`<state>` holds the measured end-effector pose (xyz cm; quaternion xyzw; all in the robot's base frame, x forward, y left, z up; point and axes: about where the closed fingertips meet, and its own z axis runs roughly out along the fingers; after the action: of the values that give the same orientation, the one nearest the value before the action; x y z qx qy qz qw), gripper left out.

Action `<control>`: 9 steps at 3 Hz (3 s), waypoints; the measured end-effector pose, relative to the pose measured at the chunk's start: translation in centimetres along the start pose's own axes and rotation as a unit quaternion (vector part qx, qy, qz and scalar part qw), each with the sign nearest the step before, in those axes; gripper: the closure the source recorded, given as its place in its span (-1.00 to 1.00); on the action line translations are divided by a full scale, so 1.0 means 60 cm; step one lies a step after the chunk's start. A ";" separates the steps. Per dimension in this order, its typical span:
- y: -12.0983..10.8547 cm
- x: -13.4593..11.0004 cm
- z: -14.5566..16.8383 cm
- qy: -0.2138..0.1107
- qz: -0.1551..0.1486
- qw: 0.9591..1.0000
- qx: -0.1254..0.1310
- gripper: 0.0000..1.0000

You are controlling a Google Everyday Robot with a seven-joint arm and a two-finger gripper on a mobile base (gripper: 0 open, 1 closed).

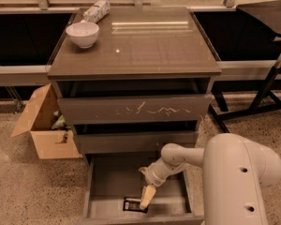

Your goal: Pick rxbar chocolate from bottom drawer and place on counter

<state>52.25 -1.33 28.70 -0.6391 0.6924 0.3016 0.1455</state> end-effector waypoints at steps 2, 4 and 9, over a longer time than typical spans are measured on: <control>-0.094 0.052 0.083 0.027 -0.015 0.998 0.047 -1.00; -0.138 0.061 0.209 0.067 -0.033 0.996 0.049 -1.00; -0.089 0.122 0.292 0.103 0.000 0.994 0.046 -0.51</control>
Offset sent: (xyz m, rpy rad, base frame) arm 0.0684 0.0079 -0.1048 -0.1011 -0.1522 -0.0268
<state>53.19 3.42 9.56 -0.6597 0.7165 0.2022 0.1025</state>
